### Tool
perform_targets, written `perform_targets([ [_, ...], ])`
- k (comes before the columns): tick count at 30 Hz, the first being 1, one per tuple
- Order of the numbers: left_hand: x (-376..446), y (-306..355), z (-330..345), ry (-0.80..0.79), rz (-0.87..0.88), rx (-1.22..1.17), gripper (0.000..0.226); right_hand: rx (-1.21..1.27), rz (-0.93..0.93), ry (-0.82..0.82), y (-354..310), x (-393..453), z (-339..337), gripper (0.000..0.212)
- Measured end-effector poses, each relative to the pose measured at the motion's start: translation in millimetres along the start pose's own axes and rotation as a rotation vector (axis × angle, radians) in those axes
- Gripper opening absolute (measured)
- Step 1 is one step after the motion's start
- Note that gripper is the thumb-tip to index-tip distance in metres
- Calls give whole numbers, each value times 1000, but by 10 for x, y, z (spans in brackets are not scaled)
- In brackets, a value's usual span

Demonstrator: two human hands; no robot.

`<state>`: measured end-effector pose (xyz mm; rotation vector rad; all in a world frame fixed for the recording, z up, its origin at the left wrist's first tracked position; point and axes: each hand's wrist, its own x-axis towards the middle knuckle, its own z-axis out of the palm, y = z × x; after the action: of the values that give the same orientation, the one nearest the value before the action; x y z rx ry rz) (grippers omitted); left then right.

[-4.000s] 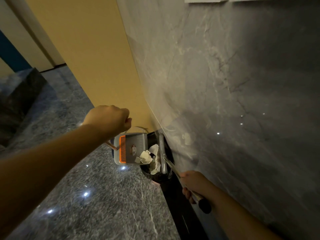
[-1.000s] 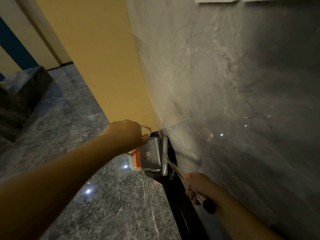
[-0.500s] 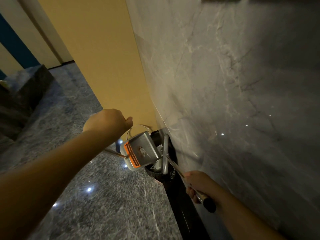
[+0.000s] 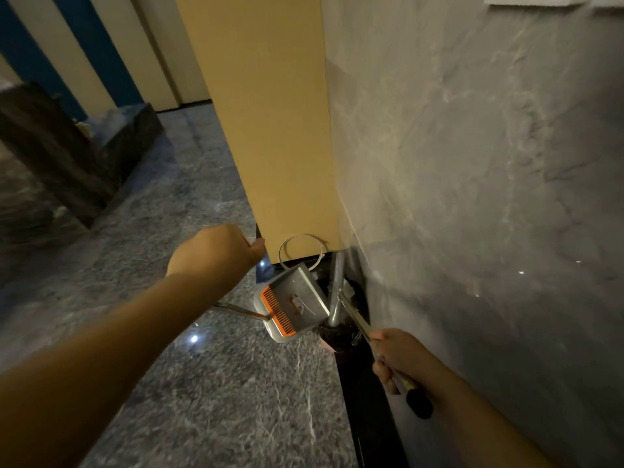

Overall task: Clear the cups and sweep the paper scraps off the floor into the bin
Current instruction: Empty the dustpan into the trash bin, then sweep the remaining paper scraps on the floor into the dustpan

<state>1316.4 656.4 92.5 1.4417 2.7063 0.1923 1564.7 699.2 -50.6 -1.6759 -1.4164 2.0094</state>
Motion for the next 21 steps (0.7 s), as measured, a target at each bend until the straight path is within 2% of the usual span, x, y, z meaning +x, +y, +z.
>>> perform_targets([
  [2,-160,-108,-2,15,-23,-14,52,-49,-19,-13,-14,-70,58,22],
  [5,-458,-309,-29,55,-65,-20,42,-81,-12,-51,-31,-237,194,15],
  [9,-878,-592,-37,62,-120,-38,33,-122,-33,-92,19,-427,399,17],
  [13,-1281,-930,-28,78,-188,-108,28,-183,-53,-141,164,-475,619,28],
  [15,-1514,-1147,-10,93,-248,-144,25,-218,-66,-172,221,-540,803,15],
  [18,-1847,-1462,38,128,-340,-163,22,-324,-78,-219,324,-605,1083,23],
  [21,-2205,-1769,94,150,-425,-181,22,-409,-52,-276,417,-630,1399,17],
])
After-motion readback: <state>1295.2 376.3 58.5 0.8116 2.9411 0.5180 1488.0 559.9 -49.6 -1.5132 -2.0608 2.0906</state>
